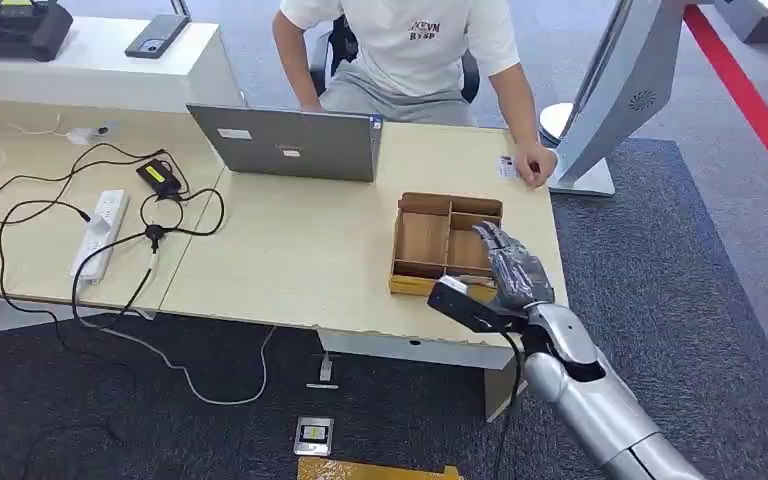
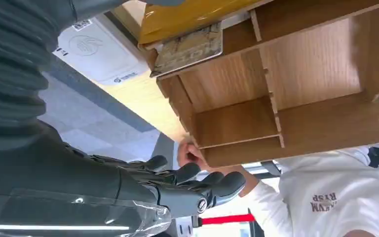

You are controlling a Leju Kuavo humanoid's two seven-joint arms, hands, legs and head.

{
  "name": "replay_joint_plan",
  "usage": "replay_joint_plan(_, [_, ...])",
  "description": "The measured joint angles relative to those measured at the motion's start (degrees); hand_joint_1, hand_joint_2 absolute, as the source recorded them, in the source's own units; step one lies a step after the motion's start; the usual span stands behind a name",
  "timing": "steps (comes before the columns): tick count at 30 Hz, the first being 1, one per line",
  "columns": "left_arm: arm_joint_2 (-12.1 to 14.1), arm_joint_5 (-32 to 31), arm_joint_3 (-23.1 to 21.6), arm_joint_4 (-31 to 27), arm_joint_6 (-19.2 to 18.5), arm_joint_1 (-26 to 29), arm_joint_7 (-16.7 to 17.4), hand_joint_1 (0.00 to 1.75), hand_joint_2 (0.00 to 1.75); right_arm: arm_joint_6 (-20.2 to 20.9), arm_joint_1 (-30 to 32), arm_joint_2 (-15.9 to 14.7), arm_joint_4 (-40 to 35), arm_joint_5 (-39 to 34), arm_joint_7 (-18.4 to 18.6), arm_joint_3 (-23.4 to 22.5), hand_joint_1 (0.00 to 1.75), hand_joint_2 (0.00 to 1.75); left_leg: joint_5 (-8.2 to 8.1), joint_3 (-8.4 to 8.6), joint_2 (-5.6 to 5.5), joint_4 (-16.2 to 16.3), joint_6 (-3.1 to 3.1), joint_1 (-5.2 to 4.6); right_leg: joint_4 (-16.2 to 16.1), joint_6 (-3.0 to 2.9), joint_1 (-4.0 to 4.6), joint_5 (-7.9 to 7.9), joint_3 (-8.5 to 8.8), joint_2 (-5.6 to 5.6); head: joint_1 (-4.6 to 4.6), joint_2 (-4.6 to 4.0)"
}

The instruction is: Pass the card to the sensor for recognition and then transmit it.

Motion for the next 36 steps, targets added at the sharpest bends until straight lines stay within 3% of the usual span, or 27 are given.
replay_joint_plan(13, [-0.1, 0.0, 0.0, 0.0, -0.2, 0.0, -0.2, 0.0, 0.0, -2.1, -3.5, 3.9, 6.7, 2.0, -1.9, 1.4, 0.0, 1.75, 0.01, 0.01, 0.0, 0.0, 0.0, 0.0, 0.0, 0.0, 0.0, 0.0, 0.0, 0.0, 0.0, 0.0])
replay_joint_plan(36, [-0.6, 0.6, 0.0, 0.0, 0.4, 0.0, 0.2, 0.0, 0.0, -2.1, -4.0, 4.7, 12.7, 2.0, -2.5, 1.6, 0.0, 1.75, 0.01, 0.01, 0.0, 0.0, 0.0, 0.0, 0.0, 0.0, 0.0, 0.0, 0.0, 0.0, -0.02, 0.0])
